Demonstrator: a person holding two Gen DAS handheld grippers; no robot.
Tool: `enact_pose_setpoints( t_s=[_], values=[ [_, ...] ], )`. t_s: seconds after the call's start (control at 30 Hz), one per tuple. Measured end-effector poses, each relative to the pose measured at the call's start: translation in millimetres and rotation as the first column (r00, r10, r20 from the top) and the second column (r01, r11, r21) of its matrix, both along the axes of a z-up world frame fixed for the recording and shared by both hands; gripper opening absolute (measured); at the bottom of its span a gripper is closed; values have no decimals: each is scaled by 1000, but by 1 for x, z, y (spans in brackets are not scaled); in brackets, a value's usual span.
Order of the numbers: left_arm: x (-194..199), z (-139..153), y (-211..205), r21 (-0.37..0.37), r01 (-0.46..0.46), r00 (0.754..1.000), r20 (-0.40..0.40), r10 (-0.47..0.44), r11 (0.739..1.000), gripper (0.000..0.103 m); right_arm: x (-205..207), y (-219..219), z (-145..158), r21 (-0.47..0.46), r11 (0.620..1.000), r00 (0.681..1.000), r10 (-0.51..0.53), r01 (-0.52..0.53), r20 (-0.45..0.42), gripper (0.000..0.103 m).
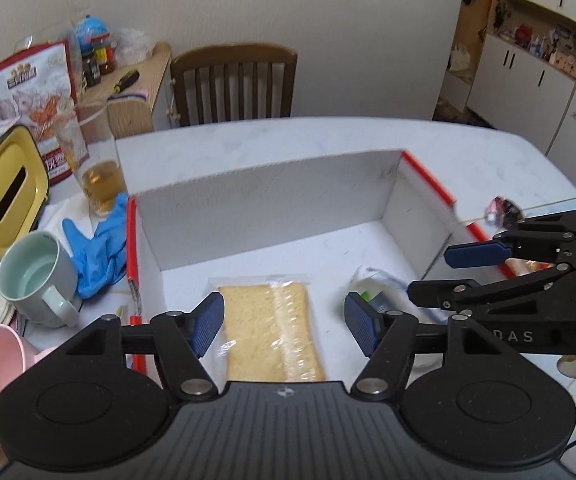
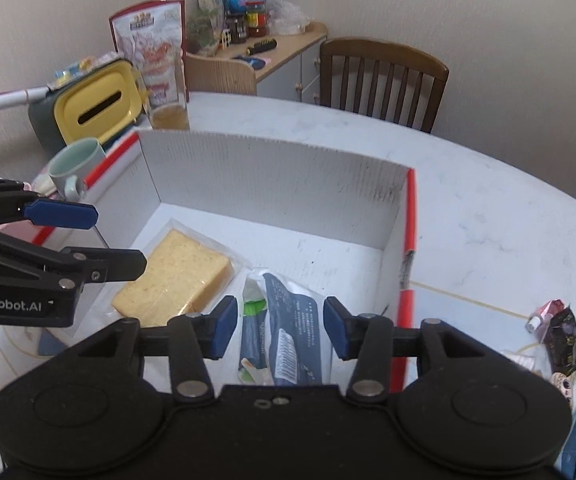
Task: Organize objects
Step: 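Carry the bread and plastic bag into the cardboard box and release both, then withdraw both open tools from the box back to the item pile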
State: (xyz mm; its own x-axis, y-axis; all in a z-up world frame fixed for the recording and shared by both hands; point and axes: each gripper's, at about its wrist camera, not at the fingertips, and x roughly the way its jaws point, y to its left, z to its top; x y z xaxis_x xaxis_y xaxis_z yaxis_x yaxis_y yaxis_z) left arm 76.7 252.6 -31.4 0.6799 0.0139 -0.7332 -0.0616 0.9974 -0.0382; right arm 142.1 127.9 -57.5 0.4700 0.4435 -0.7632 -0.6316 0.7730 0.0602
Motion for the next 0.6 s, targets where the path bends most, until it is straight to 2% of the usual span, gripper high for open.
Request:
enact_pose_setpoints(
  t_s=[0.37, 0.6],
  values=[
    [-20, 35, -46, 13, 16, 994, 104, -18, 1000, 66, -11, -43, 32, 105, 994, 1000, 5, -5, -1, 50],
    [-28, 47, -73, 7, 6, 993, 121, -7, 1000, 66, -23, -74, 47, 143, 990, 1000, 13, -16, 17, 56]
  ],
)
